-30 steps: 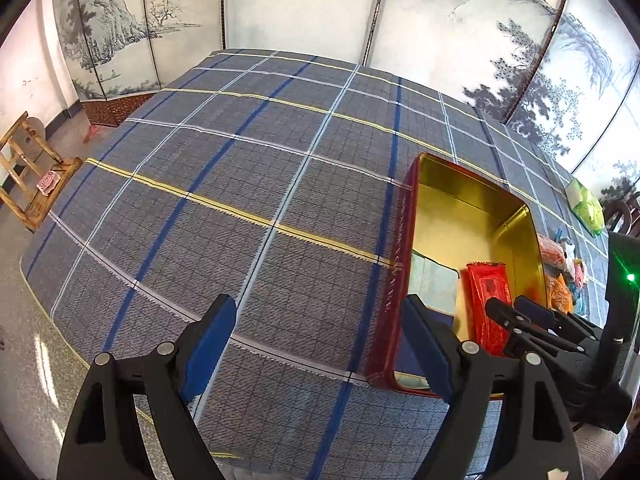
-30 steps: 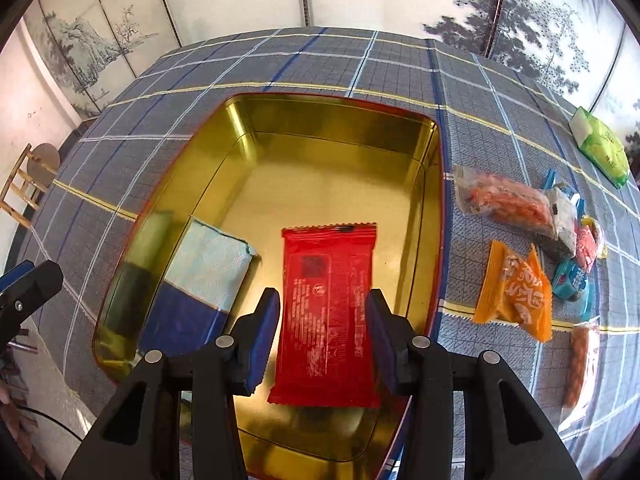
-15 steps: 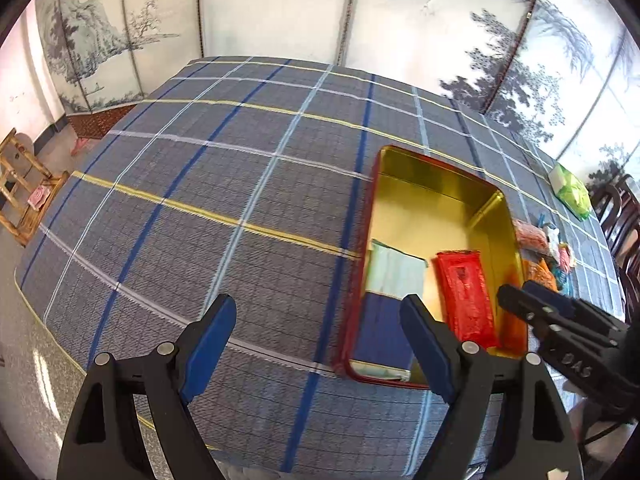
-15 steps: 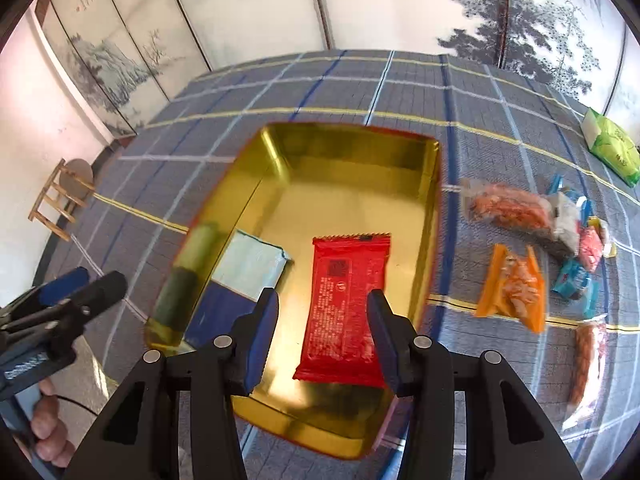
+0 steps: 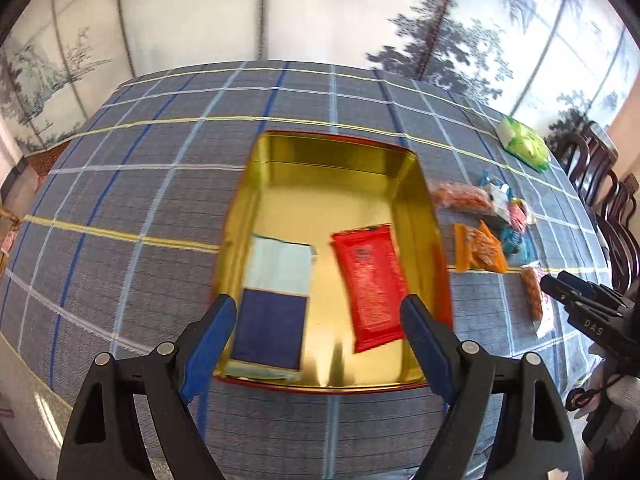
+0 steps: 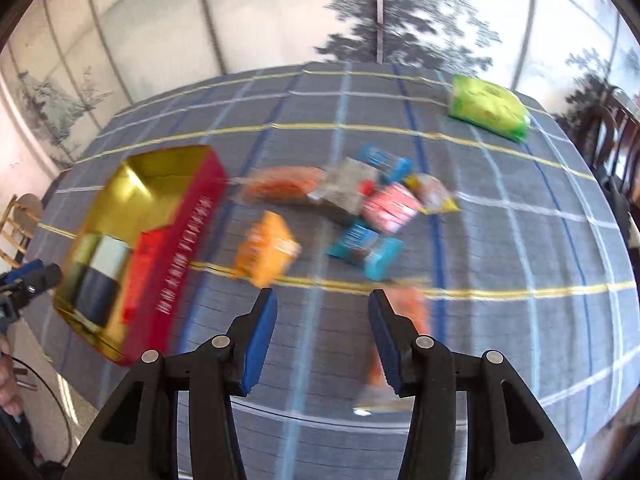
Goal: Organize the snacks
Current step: 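Grasp the orange snack bag with the left gripper while the right gripper grasps a clear snack bag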
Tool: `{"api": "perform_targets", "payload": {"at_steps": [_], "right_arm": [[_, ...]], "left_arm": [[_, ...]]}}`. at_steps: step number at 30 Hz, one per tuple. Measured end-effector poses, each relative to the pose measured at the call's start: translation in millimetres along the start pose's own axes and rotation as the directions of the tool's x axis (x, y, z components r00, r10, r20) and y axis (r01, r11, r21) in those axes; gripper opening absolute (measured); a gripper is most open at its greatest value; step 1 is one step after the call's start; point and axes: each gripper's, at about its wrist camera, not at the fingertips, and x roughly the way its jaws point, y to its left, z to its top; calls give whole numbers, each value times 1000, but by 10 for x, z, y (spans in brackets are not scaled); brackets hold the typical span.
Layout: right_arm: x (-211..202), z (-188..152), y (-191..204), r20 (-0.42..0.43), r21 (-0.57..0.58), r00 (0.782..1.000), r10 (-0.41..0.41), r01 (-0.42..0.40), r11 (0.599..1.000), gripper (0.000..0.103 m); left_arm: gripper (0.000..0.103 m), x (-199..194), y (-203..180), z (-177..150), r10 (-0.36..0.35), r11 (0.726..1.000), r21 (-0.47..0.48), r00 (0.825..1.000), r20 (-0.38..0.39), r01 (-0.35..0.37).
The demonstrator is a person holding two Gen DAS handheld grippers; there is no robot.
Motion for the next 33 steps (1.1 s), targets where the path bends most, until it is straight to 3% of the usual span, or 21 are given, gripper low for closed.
{"api": "perform_targets", "payload": {"at_steps": [7, 14, 17, 22, 33], "right_arm": [[251, -209, -359, -50, 44, 999, -12, 15, 999, 49], [387, -222, -407, -18, 37, 1000, -3, 4, 999, 49], [451, -226, -409, -16, 32, 1000, 5, -5, 999, 48], [399, -262, -451, 12, 29, 1000, 0, 0, 1000, 38], [531, 2, -1329, 74, 188, 989, -132, 116, 975, 38]], "left_arm": [[81, 119, -643, 86, -45, 990, 131, 999, -4, 46], [81, 319, -1122, 138, -87, 973, 210, 996, -32, 92], [81, 415, -1217, 148, -84, 971, 221, 995, -52, 94], [81, 502, -1318, 136, -91, 967, 231, 993, -77, 107], [78, 710, -1581, 193, -107, 959, 250, 986, -124, 136]]}}
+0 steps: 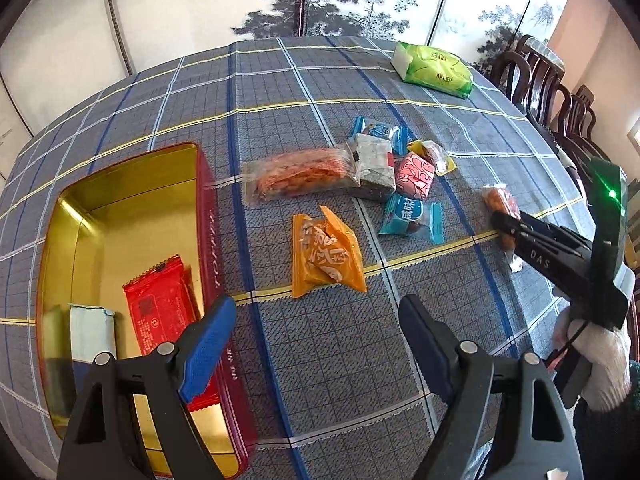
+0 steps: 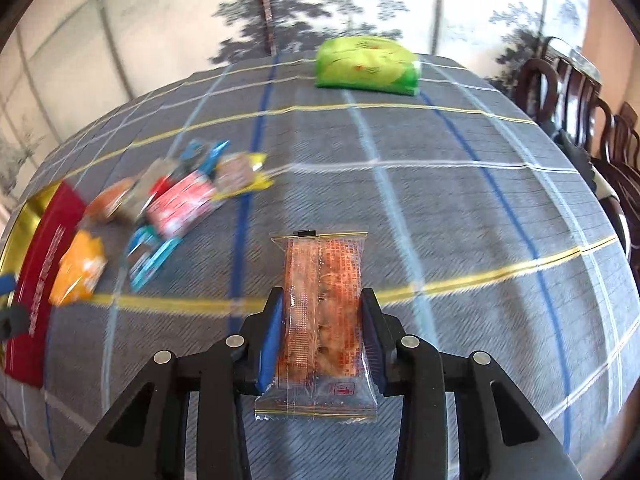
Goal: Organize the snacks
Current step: 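Grasp the orange snack bag with the left gripper while the right gripper grasps a clear snack bag, then lower the orange snack bag into the tin tray and open the left gripper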
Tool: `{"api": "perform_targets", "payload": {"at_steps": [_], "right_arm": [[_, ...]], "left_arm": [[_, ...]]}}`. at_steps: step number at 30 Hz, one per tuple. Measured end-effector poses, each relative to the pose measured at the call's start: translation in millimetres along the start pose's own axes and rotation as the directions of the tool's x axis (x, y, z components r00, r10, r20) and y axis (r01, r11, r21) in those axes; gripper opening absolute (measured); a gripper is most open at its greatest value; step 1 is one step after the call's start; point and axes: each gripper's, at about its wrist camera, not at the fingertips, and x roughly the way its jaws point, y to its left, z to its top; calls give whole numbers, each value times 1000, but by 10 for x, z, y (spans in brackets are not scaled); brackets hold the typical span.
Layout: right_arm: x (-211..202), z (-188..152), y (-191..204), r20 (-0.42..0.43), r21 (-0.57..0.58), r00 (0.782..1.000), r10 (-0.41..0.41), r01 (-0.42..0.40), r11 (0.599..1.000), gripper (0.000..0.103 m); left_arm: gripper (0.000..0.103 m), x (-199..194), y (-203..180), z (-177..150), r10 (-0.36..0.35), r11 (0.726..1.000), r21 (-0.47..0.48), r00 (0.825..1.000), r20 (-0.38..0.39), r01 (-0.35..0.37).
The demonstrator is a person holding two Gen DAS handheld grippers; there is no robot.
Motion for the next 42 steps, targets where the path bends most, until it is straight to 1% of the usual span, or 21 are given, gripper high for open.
{"api": "perform_targets", "payload": {"at_steps": [4, 6, 8, 9, 11, 14, 17, 22, 24, 27, 30, 34, 42], "right_arm": [[125, 131, -77, 33, -4, 999, -26, 26, 1000, 38], [132, 128, -73, 47, -17, 998, -32, 33, 999, 40], [135, 108, -36, 61, -41, 997, -45, 47, 998, 41], [136, 101, -32, 69, -44, 997, -45, 48, 998, 41], [138, 97, -66, 70, -31, 997, -29, 31, 999, 41], [121, 82, -80, 72, -24, 997, -18, 20, 1000, 41], [123, 81, -80, 72, -26, 997, -19, 21, 999, 42], [123, 81, -75, 72, -26, 997, -19, 21, 999, 42], [126, 80, -71, 71, -28, 997, -21, 23, 999, 42], [127, 80, -71, 71, -30, 997, -23, 25, 999, 42], [133, 86, -65, 71, -34, 997, -27, 30, 999, 42], [130, 84, -61, 71, -32, 997, -26, 29, 999, 42], [131, 79, -55, 71, -34, 997, -29, 32, 999, 42]], "left_arm": [[72, 94, -70, 96, -4, 1000, 1, 1000, -15, 4], [63, 149, -85, 149, -9, 1000, -3, 1000, -22, 9], [58, 217, -87, 201, -16, 1000, -11, 999, -32, 15], [55, 251, -89, 223, -14, 1000, -14, 999, -36, 14], [53, 324, -88, 267, -14, 1000, -16, 999, -44, 13], [47, 430, -75, 324, -4, 1000, -23, 998, -58, 3], [45, 519, -92, 354, 13, 1000, -17, 998, -68, -14], [43, 646, -126, 365, 16, 1000, -15, 996, -85, -17], [40, 657, -135, 352, 31, 999, -5, 996, -78, -31], [36, 631, -131, 333, 33, 999, -1, 998, -56, -33], [34, 593, -148, 302, 46, 999, 27, 998, -45, -45], [34, 522, -123, 274, 33, 999, 23, 999, -34, -33], [34, 282, -88, 266, -17, 1000, 17, 1000, -9, 18]]}}
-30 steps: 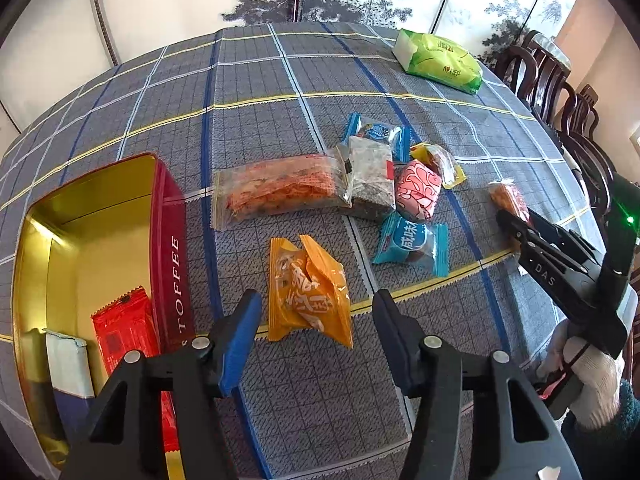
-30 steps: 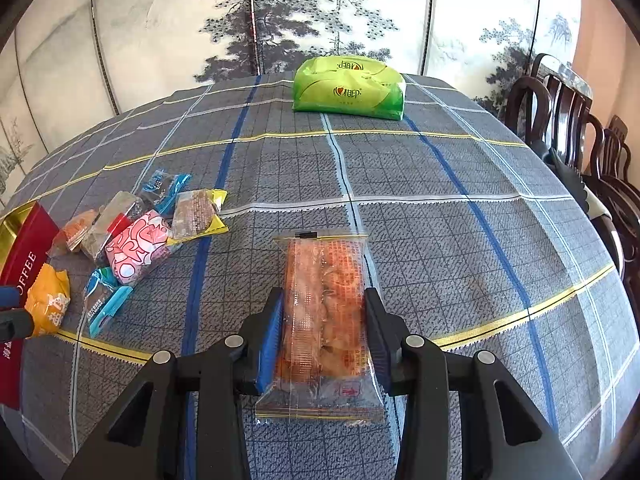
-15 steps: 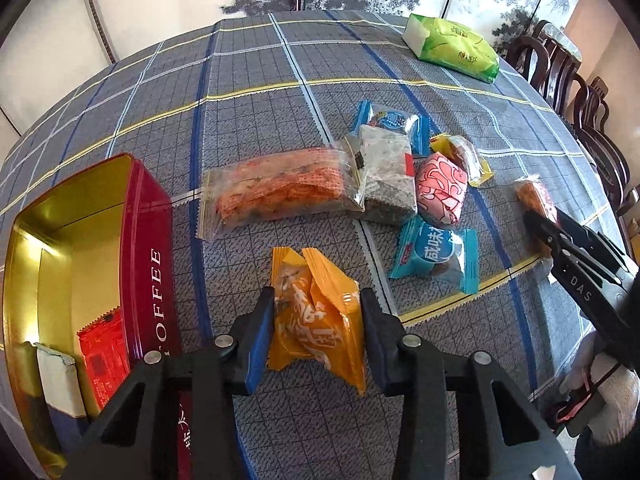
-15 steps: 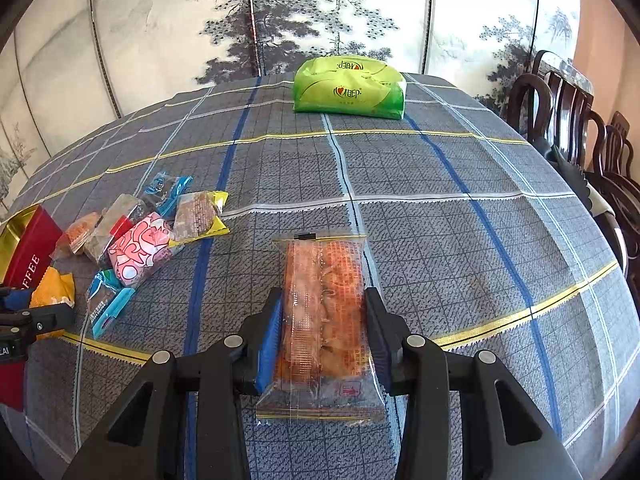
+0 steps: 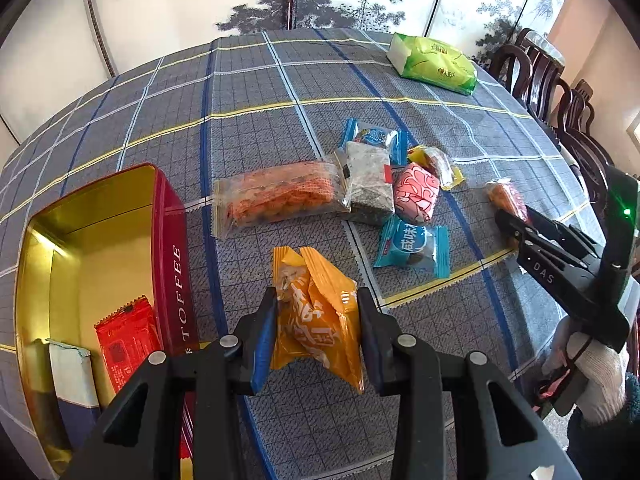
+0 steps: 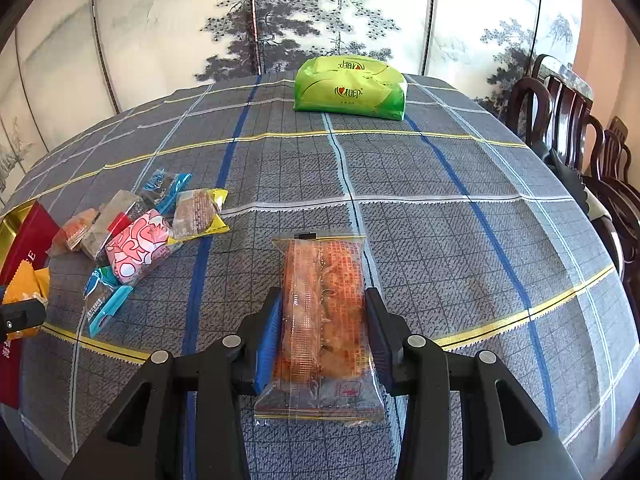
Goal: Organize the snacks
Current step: 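Lower the orange snack bag into the tin tray and open the left gripper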
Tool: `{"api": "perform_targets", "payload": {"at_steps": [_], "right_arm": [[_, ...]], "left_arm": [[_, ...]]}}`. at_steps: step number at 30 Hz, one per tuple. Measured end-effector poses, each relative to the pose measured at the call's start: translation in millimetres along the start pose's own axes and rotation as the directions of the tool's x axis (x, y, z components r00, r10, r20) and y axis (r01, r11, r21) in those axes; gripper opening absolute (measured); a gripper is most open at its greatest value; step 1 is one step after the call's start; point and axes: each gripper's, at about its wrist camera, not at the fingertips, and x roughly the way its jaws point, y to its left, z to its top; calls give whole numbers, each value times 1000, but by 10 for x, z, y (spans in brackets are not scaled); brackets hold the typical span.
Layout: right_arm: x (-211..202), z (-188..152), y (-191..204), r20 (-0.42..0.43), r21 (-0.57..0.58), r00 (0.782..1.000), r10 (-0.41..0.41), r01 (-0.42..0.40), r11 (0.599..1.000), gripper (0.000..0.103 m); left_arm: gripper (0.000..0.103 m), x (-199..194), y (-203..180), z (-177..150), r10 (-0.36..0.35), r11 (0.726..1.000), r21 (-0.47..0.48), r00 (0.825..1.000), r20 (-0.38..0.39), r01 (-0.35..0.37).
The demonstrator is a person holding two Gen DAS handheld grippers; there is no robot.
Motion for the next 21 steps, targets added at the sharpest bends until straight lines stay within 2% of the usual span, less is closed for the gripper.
{"api": "perform_targets", "payload": {"at_steps": [5, 11, 21], "right_arm": [[-1, 1, 2, 0, 0, 1000, 0, 0, 1000, 42], [-2, 1, 5, 0, -1, 1000, -1, 1, 1000, 42], [-3, 1, 9, 0, -2, 1000, -2, 2, 1000, 42]], "left_arm": [[34, -266, 43, 65, -14, 1000, 9, 998, 56, 13], [34, -503, 304, 203, 45, 999, -3, 991, 126, -44], [34, -401, 1028, 332, 102, 988, -129, 990, 97, -89]]}}
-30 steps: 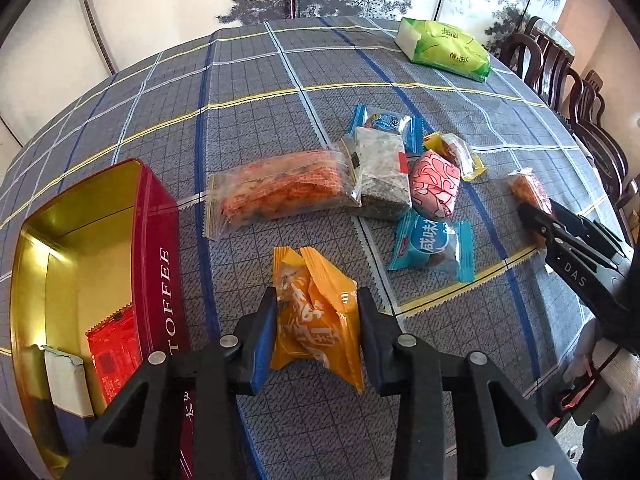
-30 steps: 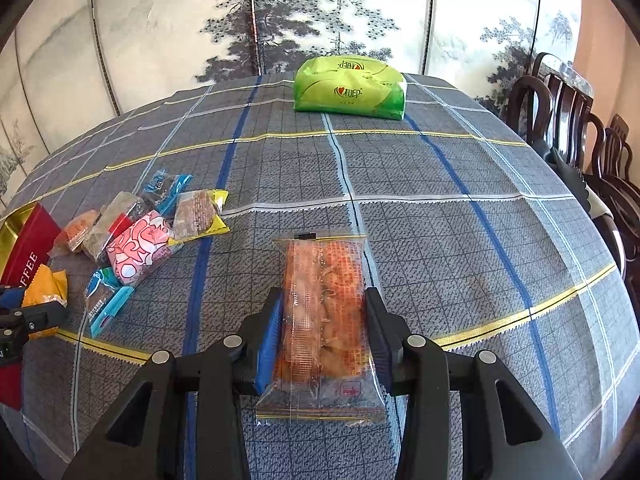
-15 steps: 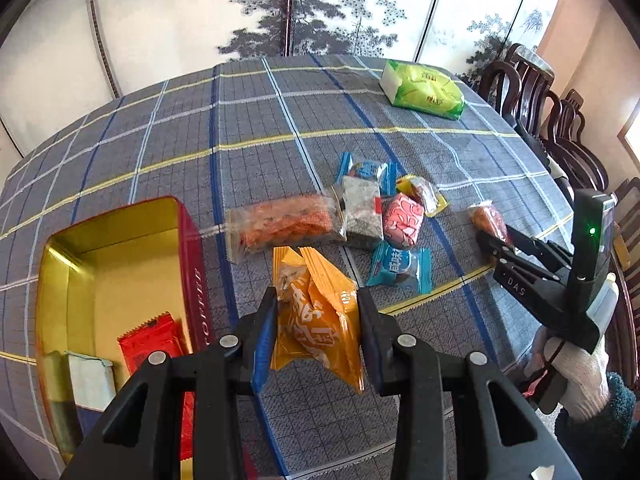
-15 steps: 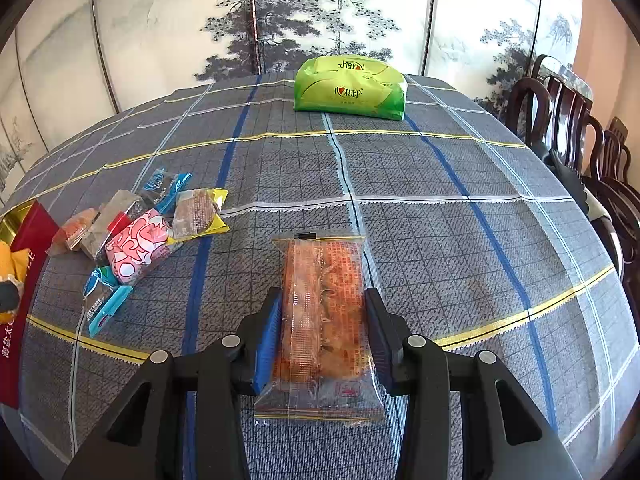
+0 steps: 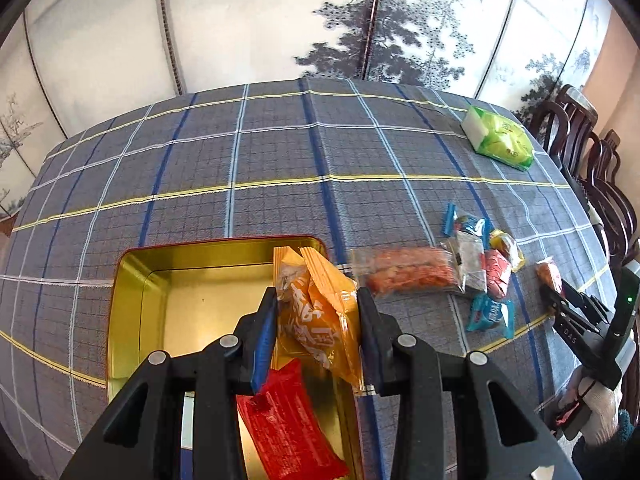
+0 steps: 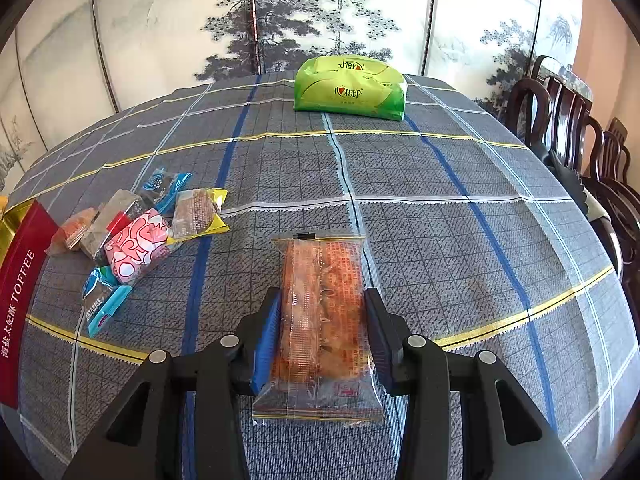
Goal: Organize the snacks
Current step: 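Lower the orange snack bag into the tin tray and open the left gripper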
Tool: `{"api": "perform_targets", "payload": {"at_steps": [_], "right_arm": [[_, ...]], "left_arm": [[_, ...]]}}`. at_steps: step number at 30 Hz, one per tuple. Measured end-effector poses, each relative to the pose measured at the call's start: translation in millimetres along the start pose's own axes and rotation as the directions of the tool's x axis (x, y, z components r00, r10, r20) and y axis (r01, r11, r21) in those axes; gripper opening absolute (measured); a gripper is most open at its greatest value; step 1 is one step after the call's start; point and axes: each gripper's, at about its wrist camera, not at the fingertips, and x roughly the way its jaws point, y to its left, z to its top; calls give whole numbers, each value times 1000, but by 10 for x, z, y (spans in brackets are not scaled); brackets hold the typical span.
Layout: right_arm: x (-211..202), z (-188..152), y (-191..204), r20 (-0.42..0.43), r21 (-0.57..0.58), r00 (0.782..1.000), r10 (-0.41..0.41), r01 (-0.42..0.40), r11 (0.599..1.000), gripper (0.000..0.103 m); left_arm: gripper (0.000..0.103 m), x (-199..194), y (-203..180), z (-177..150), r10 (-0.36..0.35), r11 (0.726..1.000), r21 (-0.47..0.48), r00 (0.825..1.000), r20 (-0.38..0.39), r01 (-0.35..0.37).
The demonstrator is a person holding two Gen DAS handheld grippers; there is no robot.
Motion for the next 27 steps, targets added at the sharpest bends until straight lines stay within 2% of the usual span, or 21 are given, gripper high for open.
{"api": "perform_targets", "payload": {"at_steps": [7, 11, 27], "right_arm": [[2, -1, 1, 0, -1, 1000, -1, 1, 1000, 43], [-1, 0, 5, 0, -1, 1000, -1, 1, 1000, 43], [4, 2, 14, 0, -3, 1000, -4, 4, 1000, 43]], "left_arm": [[34, 192, 262, 1, 5, 999, -40, 999, -34, -6], [34, 324, 303, -22, -23, 998, -53, 998, -61, 19], [34, 573, 499, -19, 9, 999, -41, 995, -102, -13]]}}
